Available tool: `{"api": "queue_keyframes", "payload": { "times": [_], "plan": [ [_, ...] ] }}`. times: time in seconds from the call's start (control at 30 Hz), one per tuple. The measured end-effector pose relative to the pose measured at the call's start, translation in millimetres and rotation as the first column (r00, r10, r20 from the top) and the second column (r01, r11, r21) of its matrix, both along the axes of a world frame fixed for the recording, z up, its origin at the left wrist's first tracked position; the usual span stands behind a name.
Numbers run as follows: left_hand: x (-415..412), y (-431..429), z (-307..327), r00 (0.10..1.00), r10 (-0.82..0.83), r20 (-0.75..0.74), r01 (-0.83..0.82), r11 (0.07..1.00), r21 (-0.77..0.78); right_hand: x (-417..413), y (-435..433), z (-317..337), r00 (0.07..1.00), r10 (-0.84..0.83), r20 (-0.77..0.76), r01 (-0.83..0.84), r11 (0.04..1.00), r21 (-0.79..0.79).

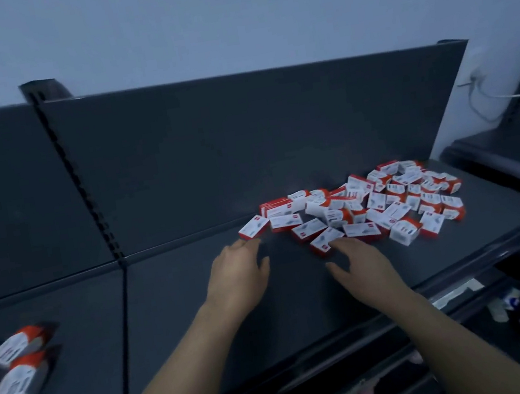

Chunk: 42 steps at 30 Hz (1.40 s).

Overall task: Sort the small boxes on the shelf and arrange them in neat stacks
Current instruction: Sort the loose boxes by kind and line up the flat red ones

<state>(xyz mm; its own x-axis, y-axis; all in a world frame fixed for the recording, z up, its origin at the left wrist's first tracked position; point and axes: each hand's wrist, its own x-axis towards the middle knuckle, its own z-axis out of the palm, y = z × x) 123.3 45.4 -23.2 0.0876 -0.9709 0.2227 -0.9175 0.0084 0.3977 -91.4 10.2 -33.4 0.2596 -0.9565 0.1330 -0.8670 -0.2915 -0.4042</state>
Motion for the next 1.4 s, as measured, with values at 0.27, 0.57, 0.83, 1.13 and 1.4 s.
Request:
{"api": "queue_keyframes", "payload": {
  "times": [0.27, 0.57, 0.83, 1.13, 1.4],
  "plan": [
    [-55.7, -64.8, -13.3, 0.997, -0.034, -0.074, 0.038, 0.998, 0.042, -52.6, -58.7, 2.9, 0.993, 0.119, 0.009, -0.119, 0.993, -0.022],
    [-70.5, -110.4, -28.2, 0.998, -0.053, -0.043, 0.06, 0.985, 0.164, -64.1, -89.3, -8.7, 0.964, 0.264, -0.011, -0.264, 0.964, -0.014],
    [-64.4, -110.2, -37.3, 0.998, 0.027, -0.061, -0.015, 0.98, 0.197, -49.4, -107.9, -14.9, 0.924, 0.373, -0.078, -0.374, 0.927, 0.007],
    [-50.0, -75.7, -35.4, 0.948, 0.161, -0.274, -0.139, 0.985, 0.098, -35.1, -114.4, -20.2, 0.893, 0.421, -0.157, -0.421, 0.906, 0.037],
    [-28.2, -24.1, -34.9, 0.858, 0.276, -0.433, -0.301, 0.953, 0.011, -5.8, -93.9, -17.3, 0.885, 0.453, 0.106, -0.455, 0.89, -0.006]
  ]
}}
